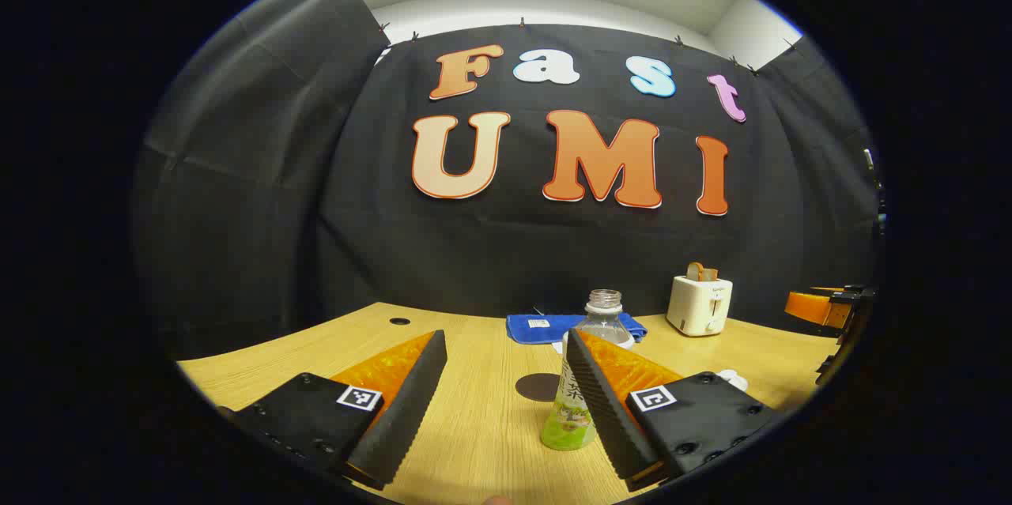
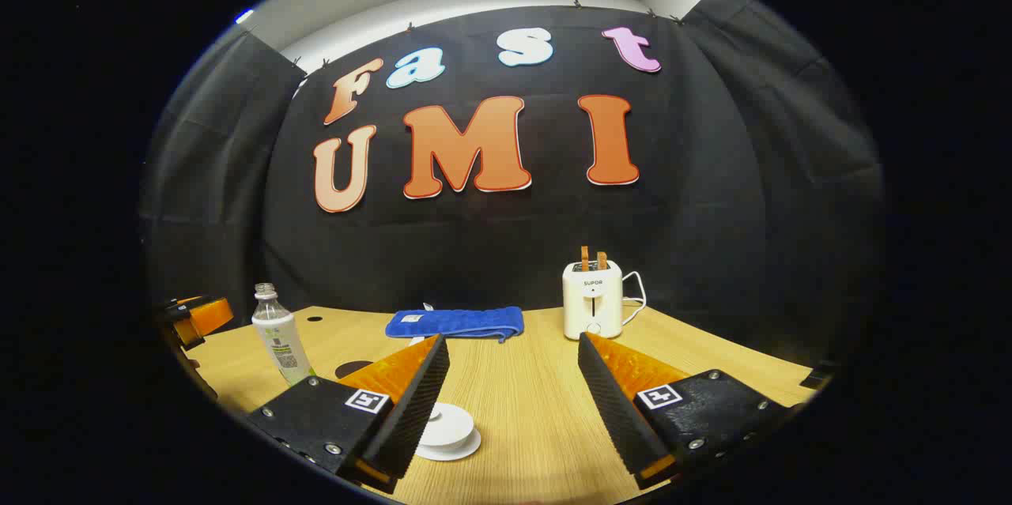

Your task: Open the teacup lid with one hand, grasp the water bottle and pour water into the teacup with the other hand; after pouring, place the water bottle on the coaster and then close the teacup lid.

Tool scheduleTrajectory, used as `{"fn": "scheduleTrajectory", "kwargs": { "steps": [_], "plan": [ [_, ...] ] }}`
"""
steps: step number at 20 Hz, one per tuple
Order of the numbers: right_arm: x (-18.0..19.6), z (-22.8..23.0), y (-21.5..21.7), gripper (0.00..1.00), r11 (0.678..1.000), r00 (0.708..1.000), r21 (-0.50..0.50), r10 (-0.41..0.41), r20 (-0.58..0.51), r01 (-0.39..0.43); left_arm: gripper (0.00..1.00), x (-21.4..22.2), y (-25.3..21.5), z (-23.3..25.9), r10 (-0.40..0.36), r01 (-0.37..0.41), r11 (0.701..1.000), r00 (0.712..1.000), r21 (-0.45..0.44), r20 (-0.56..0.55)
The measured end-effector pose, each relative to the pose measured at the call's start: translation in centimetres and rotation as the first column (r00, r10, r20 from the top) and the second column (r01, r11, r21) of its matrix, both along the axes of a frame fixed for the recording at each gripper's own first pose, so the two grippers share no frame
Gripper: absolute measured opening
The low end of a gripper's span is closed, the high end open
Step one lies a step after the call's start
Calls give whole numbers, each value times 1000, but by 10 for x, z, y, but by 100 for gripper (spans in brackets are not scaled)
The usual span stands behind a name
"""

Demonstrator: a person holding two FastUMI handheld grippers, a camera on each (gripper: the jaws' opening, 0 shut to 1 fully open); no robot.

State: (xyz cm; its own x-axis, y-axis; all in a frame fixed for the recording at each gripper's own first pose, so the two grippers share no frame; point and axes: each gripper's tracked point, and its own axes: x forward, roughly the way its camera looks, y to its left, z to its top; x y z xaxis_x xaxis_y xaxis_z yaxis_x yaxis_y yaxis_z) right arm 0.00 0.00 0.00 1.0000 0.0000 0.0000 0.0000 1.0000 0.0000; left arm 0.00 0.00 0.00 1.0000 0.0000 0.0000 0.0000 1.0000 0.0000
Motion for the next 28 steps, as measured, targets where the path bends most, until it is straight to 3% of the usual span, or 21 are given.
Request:
{"fn": "scheduleTrajectory", "kwargs": {
  "steps": [18,28],
  "plan": [
    [2,-7,-8,98,1000,999,4,-22,-29,23,99,-2,-11,-14,-56,54,998,996,-27,-70],
    [5,-18,4,98,1000,998,-15,3,-55,-4,99,-2,-16,-17,-63,63,998,995,-6,-78]
  ]
}}
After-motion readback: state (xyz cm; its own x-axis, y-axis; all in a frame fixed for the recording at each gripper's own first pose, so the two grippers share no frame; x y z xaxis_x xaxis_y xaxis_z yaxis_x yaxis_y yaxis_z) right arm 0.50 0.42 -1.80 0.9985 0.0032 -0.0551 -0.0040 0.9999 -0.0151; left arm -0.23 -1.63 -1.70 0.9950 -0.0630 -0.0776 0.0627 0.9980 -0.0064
